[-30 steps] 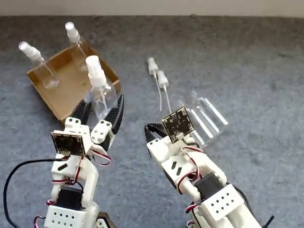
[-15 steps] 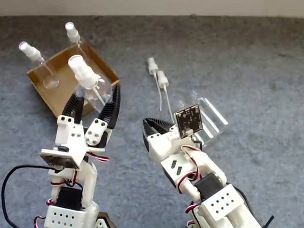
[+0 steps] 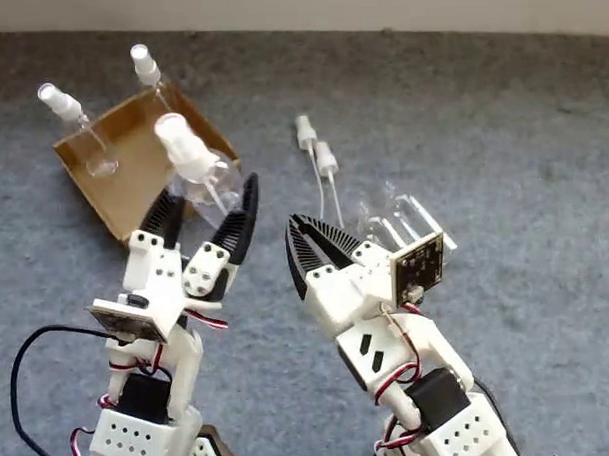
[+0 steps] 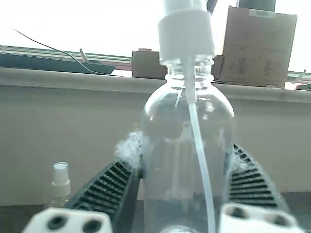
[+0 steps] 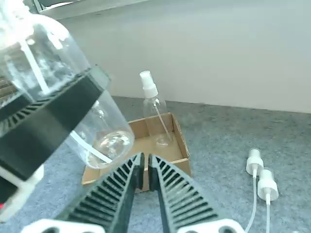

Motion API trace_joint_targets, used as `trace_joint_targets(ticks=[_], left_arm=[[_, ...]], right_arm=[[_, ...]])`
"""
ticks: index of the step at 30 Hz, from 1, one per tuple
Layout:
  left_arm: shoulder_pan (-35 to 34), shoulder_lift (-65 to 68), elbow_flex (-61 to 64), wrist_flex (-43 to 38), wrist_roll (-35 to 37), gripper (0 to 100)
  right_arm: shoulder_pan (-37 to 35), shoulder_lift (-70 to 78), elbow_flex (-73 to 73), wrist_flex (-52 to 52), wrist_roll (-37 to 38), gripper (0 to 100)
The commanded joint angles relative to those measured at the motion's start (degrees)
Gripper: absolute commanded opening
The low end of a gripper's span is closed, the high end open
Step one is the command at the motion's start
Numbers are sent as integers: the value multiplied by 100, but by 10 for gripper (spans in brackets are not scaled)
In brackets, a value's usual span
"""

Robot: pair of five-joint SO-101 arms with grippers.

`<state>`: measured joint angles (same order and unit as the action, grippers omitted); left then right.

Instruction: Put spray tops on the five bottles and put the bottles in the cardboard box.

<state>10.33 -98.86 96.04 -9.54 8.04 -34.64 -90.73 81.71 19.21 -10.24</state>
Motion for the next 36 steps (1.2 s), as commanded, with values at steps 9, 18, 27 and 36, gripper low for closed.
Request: trace_joint_targets(ticks=[9, 18, 27, 36], left_arm=[[787, -75, 127, -475, 62, 136], [1314, -66, 127, -431, 62, 136], [1613, -66, 127, 35, 53, 136], [1648, -66, 127, 536, 53, 136]], right_arm=[[-1314, -154, 462, -171, 1064, 12], [-1358, -400, 541, -145, 1090, 12], [-1209, -1341, 1349, -136, 1108, 12], [-681, -1473, 1358, -154, 1108, 12]])
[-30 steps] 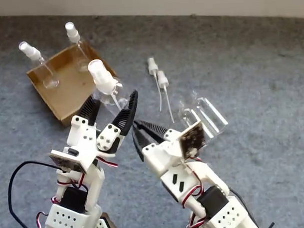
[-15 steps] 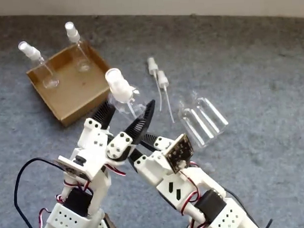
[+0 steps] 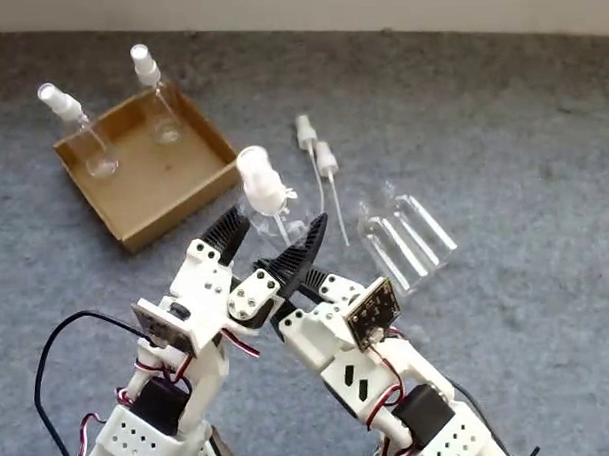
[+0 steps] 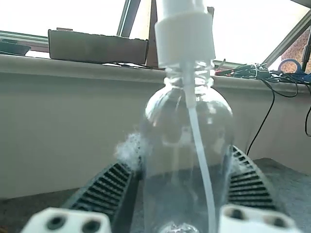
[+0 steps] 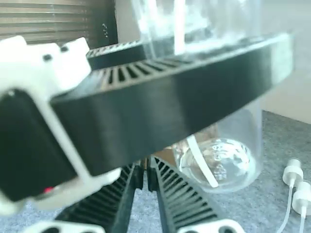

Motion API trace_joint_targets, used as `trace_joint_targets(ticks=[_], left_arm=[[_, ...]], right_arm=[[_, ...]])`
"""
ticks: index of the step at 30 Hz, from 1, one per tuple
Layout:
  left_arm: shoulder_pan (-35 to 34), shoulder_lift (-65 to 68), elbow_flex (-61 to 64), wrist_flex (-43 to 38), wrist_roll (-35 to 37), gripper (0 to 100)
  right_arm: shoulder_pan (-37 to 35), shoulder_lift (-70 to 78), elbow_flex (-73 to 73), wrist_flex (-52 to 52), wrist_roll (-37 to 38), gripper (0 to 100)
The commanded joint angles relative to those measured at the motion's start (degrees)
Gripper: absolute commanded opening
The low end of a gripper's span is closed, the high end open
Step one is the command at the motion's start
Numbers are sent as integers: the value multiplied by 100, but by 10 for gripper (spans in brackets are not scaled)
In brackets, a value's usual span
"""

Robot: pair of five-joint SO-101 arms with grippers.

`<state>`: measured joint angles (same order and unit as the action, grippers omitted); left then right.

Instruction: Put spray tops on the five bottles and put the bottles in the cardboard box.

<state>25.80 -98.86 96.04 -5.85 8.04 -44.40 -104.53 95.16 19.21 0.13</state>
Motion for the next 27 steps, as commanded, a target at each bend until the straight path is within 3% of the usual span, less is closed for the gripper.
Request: trace_joint_targets(ticks=[1, 9, 19, 27], left_arm=[[101, -66, 127, 167, 53, 136], [92, -75, 127, 202, 53, 136], [22, -75, 127, 202, 26, 136], [-1200, -75, 127, 167, 44, 136]], right_arm=[[338, -92, 22, -163, 70, 12], [760, -92, 48, -171, 70, 12], [778, -92, 66, -163, 70, 12], [769, -92, 532, -171, 70, 12]])
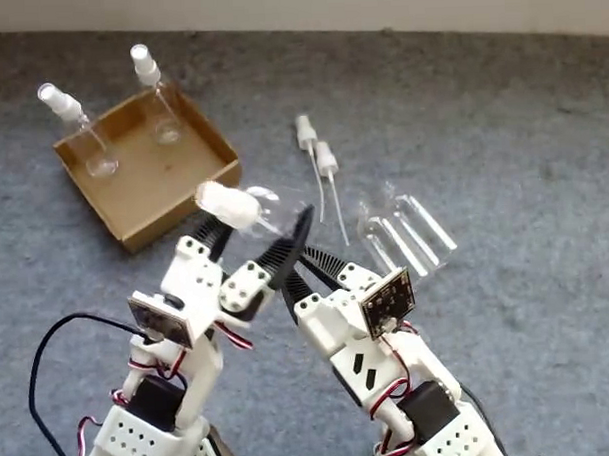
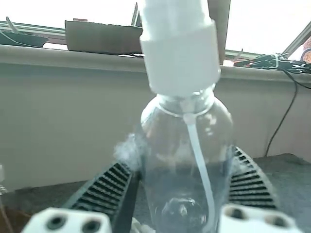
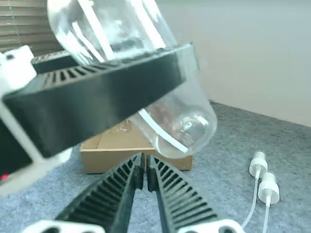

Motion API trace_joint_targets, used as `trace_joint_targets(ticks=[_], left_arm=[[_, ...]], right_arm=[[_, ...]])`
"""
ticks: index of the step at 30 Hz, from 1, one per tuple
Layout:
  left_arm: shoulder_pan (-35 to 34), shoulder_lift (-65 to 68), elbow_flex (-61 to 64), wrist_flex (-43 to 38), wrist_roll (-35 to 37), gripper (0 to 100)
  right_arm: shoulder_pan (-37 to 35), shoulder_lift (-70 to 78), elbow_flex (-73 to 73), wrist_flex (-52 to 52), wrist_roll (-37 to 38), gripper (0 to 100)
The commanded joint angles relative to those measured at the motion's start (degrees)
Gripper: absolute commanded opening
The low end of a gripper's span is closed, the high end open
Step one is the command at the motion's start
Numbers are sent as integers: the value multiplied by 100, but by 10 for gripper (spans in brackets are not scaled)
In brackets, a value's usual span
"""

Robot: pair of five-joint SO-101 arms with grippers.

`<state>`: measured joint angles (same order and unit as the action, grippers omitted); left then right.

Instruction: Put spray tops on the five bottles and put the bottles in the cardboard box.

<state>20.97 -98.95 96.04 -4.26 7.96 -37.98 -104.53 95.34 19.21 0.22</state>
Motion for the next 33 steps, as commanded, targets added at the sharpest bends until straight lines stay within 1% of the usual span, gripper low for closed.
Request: trace_joint_targets(ticks=[1, 7, 10, 12, 16, 19, 28, 33], left_arm=[[-989, -66, 119, 0, 53, 136], [-2695, -22, 48, -545, 53, 136], [-3231, 4, -224, -589, 53, 136], [-3468, 13, -426, -510, 53, 136], [-3618, 127, -980, -149, 44, 139], [-3600, 708, -1499, 18, 35, 139], [-3591, 3846, -2941, 0, 53, 137], [-3451, 5218, -3556, 0, 26, 137]], right_arm=[[127, -92, 558, -171, 62, 12], [119, -92, 576, -171, 62, 12], [13, -92, 576, -171, 62, 12], [-145, -92, 576, -171, 62, 12], [-347, -92, 576, -171, 70, 12], [-347, -92, 576, -171, 70, 12], [-338, -84, 576, -171, 70, 12], [-338, -84, 585, -171, 70, 12]])
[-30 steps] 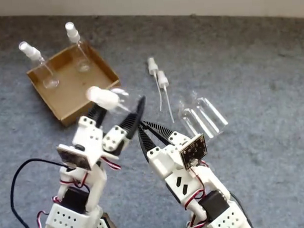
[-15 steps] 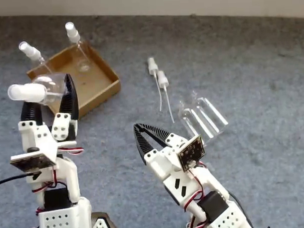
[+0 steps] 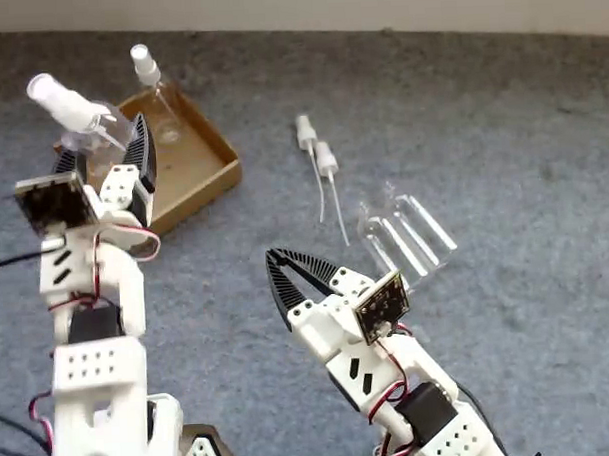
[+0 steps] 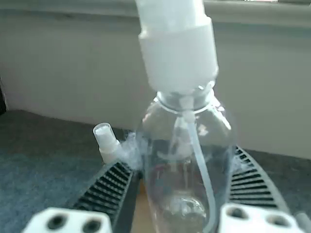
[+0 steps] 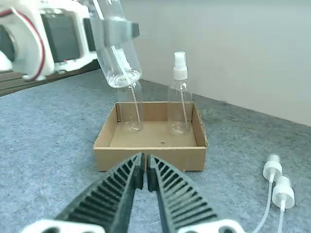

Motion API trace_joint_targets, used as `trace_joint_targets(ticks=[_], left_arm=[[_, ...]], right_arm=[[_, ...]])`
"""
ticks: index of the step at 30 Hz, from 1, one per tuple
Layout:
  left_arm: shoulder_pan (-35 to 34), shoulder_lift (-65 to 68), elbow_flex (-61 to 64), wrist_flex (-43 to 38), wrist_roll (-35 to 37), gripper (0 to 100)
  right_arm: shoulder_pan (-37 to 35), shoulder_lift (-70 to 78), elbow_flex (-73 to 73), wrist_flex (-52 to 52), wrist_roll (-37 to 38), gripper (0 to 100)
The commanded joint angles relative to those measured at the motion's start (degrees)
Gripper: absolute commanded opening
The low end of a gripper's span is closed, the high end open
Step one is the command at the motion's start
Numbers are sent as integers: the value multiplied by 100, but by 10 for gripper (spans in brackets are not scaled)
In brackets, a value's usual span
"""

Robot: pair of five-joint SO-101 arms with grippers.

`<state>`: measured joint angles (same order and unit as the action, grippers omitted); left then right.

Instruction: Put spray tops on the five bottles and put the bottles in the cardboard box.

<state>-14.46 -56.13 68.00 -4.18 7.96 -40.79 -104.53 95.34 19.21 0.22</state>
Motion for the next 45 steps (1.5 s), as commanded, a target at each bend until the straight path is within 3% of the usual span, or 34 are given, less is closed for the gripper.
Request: trace_joint_targets(ticks=[1, 4, 9, 15, 26, 45], left_arm=[[154, 1182, -866, -18, 26, 137], [435, 1868, -1103, -325, 18, 137], [769, 3011, -1200, -1565, 18, 136], [848, 4382, -1525, -2602, 18, 136], [848, 6413, -3055, -2629, 9, 141], [1191, 7662, -3653, -2646, 0, 142]], right_arm=[[-57, -84, 585, -171, 70, 12], [-57, -84, 585, -171, 70, 12], [-57, -84, 585, -171, 70, 12], [-57, -84, 585, -171, 70, 12], [-57, -84, 585, -163, 70, 12], [-57, -84, 585, -154, 70, 12]])
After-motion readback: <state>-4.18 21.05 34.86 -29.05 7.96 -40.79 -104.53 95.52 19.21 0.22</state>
